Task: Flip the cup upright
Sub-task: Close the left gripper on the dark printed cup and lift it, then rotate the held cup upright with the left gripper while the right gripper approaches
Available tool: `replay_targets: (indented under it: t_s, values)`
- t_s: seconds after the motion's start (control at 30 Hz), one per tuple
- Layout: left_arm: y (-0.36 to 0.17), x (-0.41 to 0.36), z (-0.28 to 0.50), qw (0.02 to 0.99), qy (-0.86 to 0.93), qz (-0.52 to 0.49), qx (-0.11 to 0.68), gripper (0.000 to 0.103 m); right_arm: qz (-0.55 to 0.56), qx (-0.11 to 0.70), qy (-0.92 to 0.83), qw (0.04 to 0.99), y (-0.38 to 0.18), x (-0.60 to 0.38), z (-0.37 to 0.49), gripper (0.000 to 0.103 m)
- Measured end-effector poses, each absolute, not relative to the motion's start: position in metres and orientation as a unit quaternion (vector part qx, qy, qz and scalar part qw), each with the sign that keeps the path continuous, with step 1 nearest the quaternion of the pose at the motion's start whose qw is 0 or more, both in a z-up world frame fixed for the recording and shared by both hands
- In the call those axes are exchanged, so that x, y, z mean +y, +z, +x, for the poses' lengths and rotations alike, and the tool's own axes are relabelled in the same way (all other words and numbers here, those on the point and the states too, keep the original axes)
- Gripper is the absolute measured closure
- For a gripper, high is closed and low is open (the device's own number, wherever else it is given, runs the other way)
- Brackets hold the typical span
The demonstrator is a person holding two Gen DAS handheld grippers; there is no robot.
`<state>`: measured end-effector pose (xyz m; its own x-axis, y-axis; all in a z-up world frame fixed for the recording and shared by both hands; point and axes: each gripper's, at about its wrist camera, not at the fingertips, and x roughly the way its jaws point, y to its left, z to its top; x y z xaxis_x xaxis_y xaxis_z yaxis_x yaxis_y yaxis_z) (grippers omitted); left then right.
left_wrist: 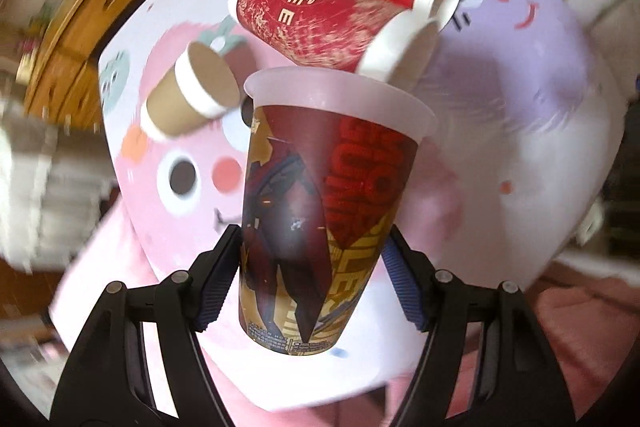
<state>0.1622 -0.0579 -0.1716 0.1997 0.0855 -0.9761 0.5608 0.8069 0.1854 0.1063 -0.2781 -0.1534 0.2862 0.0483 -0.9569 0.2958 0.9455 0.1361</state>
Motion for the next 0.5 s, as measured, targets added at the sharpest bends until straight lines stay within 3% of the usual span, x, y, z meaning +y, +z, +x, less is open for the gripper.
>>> replay_targets:
  t_s: [0.23, 0.5]
  values:
    - [-0.154, -0.079, 0.138, 0.744, -0.132, 0.121, 0.644, 0.035, 0.174, 0.589, -0.045, 0.788, -0.146, -0.322, 0.075, 0.000]
    - [-0.169, -0.109, 0.103, 0.756, -0.109, -0.032, 0.644, 0.035, 0.191, 0.596, -0.037, 0.779, -0.147, -0.365, 0.046, 0.000]
